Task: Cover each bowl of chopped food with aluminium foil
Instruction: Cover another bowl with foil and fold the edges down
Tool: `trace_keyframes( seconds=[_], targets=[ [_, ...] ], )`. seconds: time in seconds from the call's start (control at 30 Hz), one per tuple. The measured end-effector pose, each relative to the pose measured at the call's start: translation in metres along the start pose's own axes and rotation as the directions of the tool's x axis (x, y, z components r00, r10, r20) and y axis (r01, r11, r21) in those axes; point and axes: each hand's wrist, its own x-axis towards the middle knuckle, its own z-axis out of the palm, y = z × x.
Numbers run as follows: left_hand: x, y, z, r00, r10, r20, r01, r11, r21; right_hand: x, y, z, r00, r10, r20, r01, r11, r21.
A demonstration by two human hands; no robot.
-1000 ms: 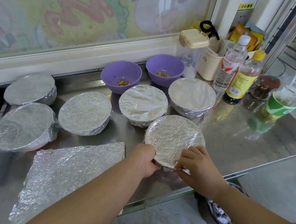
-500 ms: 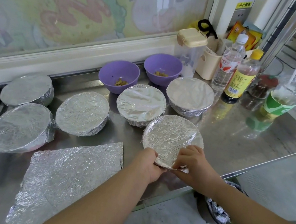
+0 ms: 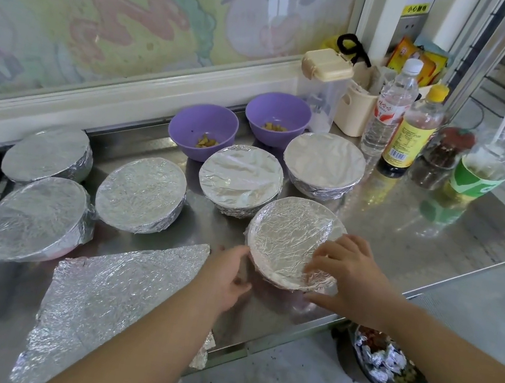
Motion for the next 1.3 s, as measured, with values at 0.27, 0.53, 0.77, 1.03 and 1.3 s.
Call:
trace_keyframes(
  seconds=[0.27,0.53,0.77,1.03,1.3],
  targets=[
    [0.007,-0.005,0.004,0.954,0.299,-0.013,-0.280,0.905,0.320,0.034,-0.065,0.051,0.970,0.145,-0.197,-0.145,0.989,0.016],
    [0.002,-0.016,0.000,0.993,0.051,0.110,-0.064,0.991,0.122,0.015,-0.045,0.039,0.967,0.099,-0.236,-0.114,0.992,-0.050],
    [0.003,-0.011,-0.001,0.992,0.070,0.103,-0.094,0.963,0.252,0.024,-0.054,0.047,0.948,0.117,-0.295,-0.140,0.989,-0.056],
    [0.000,-0.013,0.000,0.974,0.183,0.132,-0.219,0.908,0.357,0.021,-0.046,0.045,0.954,0.064,-0.292,-0.090,0.993,-0.076],
    [-0.004,-0.012,0.004,0.918,0.362,0.164,-0.373,0.647,0.665,0.025,-0.055,0.054,0.937,0.104,-0.334,-0.149,0.982,-0.113]
  ],
)
